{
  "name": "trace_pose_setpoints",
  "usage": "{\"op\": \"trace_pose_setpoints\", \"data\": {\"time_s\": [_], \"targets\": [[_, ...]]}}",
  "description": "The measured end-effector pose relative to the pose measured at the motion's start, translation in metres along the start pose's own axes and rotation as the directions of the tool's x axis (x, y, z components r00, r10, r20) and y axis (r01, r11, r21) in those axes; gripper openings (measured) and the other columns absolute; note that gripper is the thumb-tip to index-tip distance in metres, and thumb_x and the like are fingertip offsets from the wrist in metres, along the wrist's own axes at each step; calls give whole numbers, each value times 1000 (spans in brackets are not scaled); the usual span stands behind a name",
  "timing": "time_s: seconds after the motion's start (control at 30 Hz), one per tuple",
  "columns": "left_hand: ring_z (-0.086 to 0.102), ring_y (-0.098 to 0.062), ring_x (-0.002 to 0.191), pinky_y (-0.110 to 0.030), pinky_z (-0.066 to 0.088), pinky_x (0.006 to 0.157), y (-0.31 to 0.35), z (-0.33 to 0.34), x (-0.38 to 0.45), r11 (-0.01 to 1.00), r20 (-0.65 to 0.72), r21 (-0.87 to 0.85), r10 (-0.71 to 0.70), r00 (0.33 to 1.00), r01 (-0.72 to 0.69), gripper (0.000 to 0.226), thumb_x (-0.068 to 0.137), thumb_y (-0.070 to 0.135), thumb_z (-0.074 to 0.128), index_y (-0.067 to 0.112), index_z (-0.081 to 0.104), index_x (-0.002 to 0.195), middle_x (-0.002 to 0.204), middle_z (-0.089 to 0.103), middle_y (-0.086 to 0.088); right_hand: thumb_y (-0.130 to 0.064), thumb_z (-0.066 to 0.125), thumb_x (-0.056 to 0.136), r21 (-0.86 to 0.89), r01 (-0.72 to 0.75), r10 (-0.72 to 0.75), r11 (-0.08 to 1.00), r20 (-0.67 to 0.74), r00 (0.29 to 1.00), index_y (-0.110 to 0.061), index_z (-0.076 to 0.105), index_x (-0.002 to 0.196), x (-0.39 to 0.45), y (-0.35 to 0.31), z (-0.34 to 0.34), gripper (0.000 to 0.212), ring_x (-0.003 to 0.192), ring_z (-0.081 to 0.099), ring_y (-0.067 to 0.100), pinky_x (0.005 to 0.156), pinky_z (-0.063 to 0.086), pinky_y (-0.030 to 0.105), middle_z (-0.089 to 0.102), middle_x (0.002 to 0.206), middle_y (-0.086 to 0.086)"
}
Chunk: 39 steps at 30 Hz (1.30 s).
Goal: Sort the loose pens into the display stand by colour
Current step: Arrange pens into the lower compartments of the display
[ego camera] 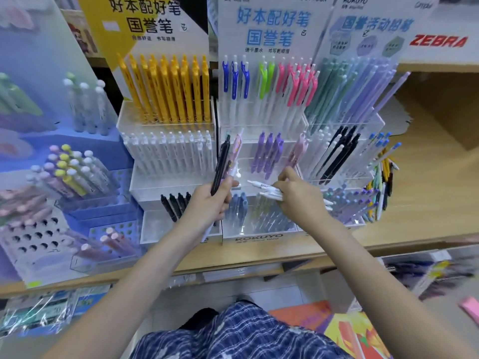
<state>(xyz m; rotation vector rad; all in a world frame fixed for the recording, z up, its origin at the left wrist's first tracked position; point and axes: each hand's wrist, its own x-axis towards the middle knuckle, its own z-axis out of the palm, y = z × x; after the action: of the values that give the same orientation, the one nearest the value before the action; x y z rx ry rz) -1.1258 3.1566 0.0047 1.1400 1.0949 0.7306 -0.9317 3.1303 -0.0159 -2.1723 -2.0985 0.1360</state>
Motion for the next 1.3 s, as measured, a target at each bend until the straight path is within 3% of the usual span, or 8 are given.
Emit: {"op": "trace_pose_setpoints", "data": {"time_s": [0.23,0.33,0.4,0.47,0.5,0.93,1.13,1.3], "targets": [[31,-4,47,-14,25,40,-7,-18,-9,999,111,14,-45,993,44,29,96,30,43,9,61,105,63,41,3,-22,57,91,-113,-28,42,993,122,992,-8,62,94,16,-14,-16,15,88,58,26,58,35,31,54,99,5],[32,-3,46,-13,26,40,-6,-28,-12,997,212,3,-82,974,83,32,94,33,44,9,62,106,63,40,3,-19,61,89,235,-151,145,960,41,989,-3,66,91,8,-15,-31,17,62,56,15,51,42,28,61,81,6],[32,-3,46,-14,26,41,-5,-32,-12,994,275,56,-111,955,99,34,93,35,45,8,63,104,64,40,3,-18,65,87,726,-211,276,655,29,961,-2,67,89,-2,-26,-48,16,44,46,7,43,41,23,63,65,-2],[32,-4,46,-15,26,42,-3,-31,-12,986,328,143,-129,936,86,33,94,34,45,9,63,104,65,39,2,-18,65,86,917,-211,285,338,114,952,-2,65,91,-9,-41,-63,17,39,36,6,38,32,19,57,50,-11],[32,-4,46,-16,26,43,-3,-30,-12,982,358,177,-131,925,70,32,94,34,45,10,64,104,65,39,3,-17,65,86,938,-214,263,271,142,954,-2,64,90,-10,-47,-67,15,40,34,7,39,29,20,56,47,-11],[37,-3,54,-14,31,45,23,-10,-2,996,222,-56,76,972,-65,19,94,27,46,17,62,96,71,45,4,-5,62,87,981,-177,455,74,125,882,-5,61,80,-24,-28,-76,7,43,35,8,38,29,20,67,71,9],[36,-1,45,-12,29,41,31,3,3,990,243,85,87,966,-110,23,97,26,43,10,59,100,68,42,2,-4,65,85,992,-74,454,107,18,891,-9,63,98,-27,-19,-83,14,44,34,8,40,28,21,51,49,-9],[41,-10,55,-23,36,53,30,3,13,886,158,373,232,960,-275,20,97,28,43,18,59,90,66,48,7,-8,63,86,988,17,569,152,-102,816,-13,61,80,-24,2,-94,9,39,35,7,38,29,19,44,46,-6]]}}
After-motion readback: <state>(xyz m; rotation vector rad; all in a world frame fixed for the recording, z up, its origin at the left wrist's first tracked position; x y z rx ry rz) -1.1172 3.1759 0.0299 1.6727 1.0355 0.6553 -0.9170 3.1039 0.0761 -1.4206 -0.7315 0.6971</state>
